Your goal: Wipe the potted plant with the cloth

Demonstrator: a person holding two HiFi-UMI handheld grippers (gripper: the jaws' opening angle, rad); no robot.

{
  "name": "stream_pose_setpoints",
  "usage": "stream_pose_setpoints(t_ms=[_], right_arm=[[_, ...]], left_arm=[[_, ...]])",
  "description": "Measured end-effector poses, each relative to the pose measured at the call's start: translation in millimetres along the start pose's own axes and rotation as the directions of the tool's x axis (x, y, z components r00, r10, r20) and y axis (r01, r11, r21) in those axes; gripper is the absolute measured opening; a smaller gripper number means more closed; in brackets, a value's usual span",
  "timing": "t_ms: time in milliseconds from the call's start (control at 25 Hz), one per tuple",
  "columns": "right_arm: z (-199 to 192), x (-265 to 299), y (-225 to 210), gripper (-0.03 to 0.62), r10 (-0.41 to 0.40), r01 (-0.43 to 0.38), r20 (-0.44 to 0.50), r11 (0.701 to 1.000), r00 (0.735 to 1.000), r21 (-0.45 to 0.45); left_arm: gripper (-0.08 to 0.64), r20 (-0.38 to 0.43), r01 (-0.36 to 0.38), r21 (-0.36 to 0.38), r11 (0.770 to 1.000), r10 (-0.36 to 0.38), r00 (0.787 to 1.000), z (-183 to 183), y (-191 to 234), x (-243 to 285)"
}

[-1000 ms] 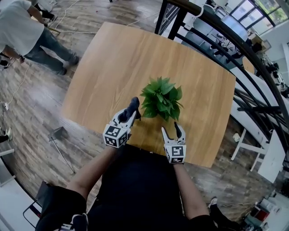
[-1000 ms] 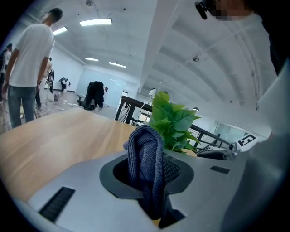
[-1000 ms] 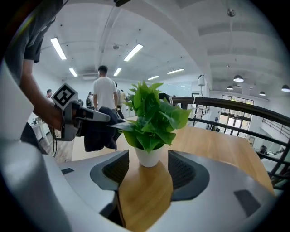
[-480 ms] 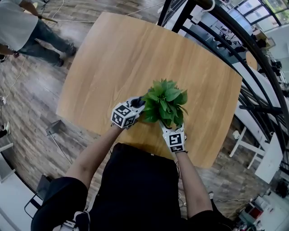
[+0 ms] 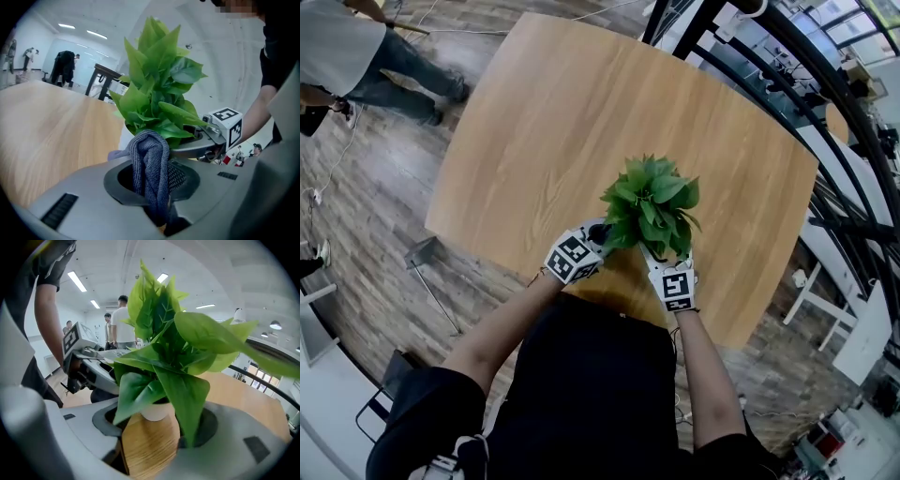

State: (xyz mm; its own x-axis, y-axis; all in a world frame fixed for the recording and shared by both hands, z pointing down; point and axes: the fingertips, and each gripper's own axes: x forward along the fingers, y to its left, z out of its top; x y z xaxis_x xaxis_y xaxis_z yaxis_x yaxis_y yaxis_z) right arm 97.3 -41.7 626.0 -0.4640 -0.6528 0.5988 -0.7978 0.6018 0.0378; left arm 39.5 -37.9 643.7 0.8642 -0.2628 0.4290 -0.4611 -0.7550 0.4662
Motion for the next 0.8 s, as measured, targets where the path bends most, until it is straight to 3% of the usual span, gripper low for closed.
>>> stream_pose_setpoints(t_ms=[120, 240, 360, 480, 600, 800], right_arm=[[-8.4, -6.8, 0.1, 0.264, 0.024, -0.024, -0.011, 1.000, 1.000, 0.005], [-10.6, -8.2, -13.1, 0.265, 0.018, -0.018, -0.009, 0.999, 1.000, 0.034], [-10.8, -2.4, -19.8, 0.268, 0.045, -0.047, -0.025, 0.996, 0.999, -0.072], [-4.7, 7.1, -17.7, 0.268, 0.082, -0.090, -0.050, 0.979, 0.995, -0.184], [-1.2, 10.6, -14.4, 0.268, 0.105, -0.110, -0.043, 0.980, 0.994, -0.164], [-10.4, -5.8, 7.1, 0.268, 0.116, -0.118, -0.023, 0.989, 0.993, -0.091]], left_arm=[[0.087, 0.034, -0.079, -0.059, 0.995, 0.081, 0.996, 2.1, 16.9, -6.2], [0.087, 0.046, -0.118, -0.070, 0.991, 0.121, 0.992, 11.2, 37.9, -9.0], [0.087, 0.039, -0.127, -0.042, 0.991, 0.129, 0.991, 19.5, 46.7, -3.6], [0.087, 0.046, -0.167, 0.034, 0.985, 0.165, 0.985, 30.8, 50.5, -2.3], [0.087, 0.057, -0.219, 0.086, 0.972, 0.215, 0.975, 38.0, 56.1, -4.0], [0.087, 0.092, -0.198, 0.067, 0.978, 0.191, 0.977, 39.6, 48.9, -8.9]])
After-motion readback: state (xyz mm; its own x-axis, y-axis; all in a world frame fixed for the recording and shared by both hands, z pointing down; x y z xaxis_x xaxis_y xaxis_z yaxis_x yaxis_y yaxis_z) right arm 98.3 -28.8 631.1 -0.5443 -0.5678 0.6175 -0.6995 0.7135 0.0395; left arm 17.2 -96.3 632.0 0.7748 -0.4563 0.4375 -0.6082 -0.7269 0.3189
